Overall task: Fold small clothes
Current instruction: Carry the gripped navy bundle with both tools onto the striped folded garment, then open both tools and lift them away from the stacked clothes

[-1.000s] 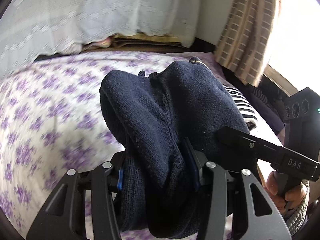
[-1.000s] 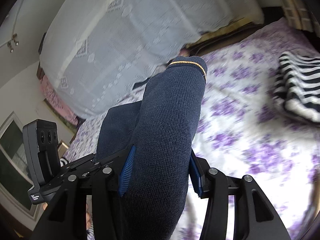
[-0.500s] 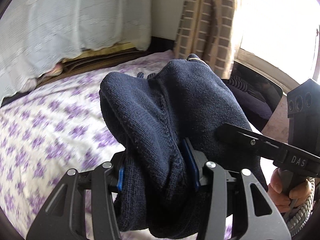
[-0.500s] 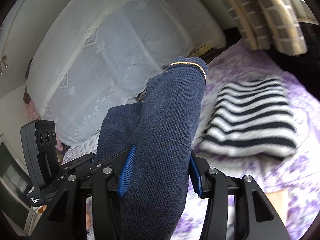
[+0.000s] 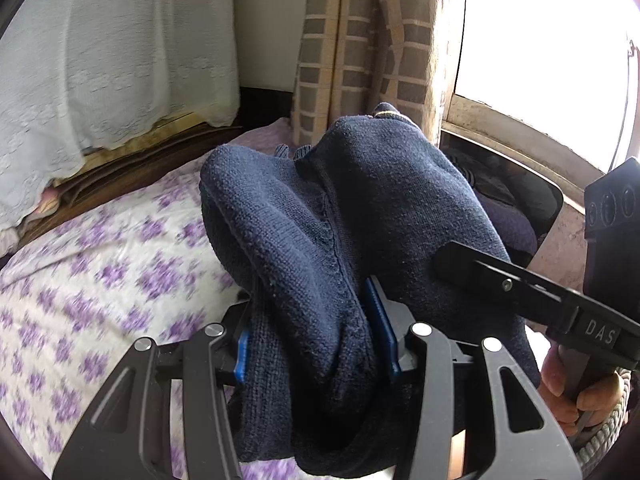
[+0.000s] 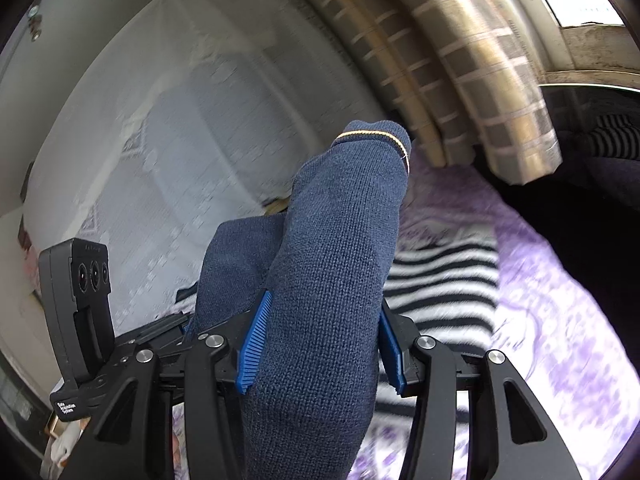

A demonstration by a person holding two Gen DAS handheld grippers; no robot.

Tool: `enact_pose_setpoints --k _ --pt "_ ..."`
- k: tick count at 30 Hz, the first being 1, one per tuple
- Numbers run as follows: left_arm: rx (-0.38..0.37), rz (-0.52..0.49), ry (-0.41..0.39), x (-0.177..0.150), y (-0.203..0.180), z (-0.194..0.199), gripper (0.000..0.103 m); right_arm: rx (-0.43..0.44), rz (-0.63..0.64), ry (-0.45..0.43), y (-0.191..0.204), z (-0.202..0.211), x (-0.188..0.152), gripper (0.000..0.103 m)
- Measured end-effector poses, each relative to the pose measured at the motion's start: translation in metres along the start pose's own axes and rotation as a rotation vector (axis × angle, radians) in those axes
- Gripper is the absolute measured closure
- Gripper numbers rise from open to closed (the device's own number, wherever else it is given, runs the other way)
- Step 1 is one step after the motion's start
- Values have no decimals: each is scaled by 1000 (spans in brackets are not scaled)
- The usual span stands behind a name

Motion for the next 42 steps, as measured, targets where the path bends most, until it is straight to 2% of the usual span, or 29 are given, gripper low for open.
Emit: enact_pose_setpoints --k 6,9,13,15,20,21,23,24,25,26,28,30,32,35,37,40,42 --pt "-30 20 14 14 -1 -44 57 -13 -47 -5 -36 -24 19 53" --pt "-48 41 61 0 5 -72 57 -28 -90 31 -61 -48 8 53" --pt "-66 74 149 -40 12 -112 55 -50 -140 85 -94 -78 -14 52" --pt "-59 62 96 -44 12 -112 52 -53 -112 88 -92 -78 -14 52" --pt "-29 50 74 -50 10 -111 48 -37 -146 112 -99 -82 -19 48" --pt "-29 54 71 -50 11 -111 46 -34 -153 115 -102 -83 -20 46" --pt "-21 76 77 -52 16 -113 36 -31 -147 113 -102 -84 -20 44" --pt "-14 92 82 -53 21 -116 26 -32 -141 109 -102 -84 -19 43" --pt "3 122 95 -57 28 -119 12 -34 -134 102 -102 -82 -20 42" --pt "1 162 110 -60 36 -123 8 -34 -120 86 -101 -81 -19 41" --pt "-81 268 131 -68 42 -124 6 -52 -75 26 -97 -74 -18 40" --pt "-110 319 133 -72 45 -117 7 -104 36 -70 -84 -60 -13 40" --pt "-52 306 107 -70 49 -100 7 -161 156 -177 -68 -44 -10 45" --pt "53 245 51 -65 54 -75 8 -153 270 -261 -42 -27 -12 66" --pt "90 244 16 -61 60 -63 8 -150 305 -257 -34 -27 -16 86" --pt "162 298 -3 -62 80 -58 8 -211 316 -200 -44 -43 -21 92" --pt "159 294 46 -68 83 -71 7 -231 283 -190 -53 -45 -16 94"
Point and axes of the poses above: each gripper's, at about its wrist camera, not at the fingertips, and z roughly against the way its jaws point, y to its left, x to its top, the point moved 10 cm from there along -z, roughly the way its jaws point, and after that the axes turned 12 degrees about -z, right-handed, at the moved point
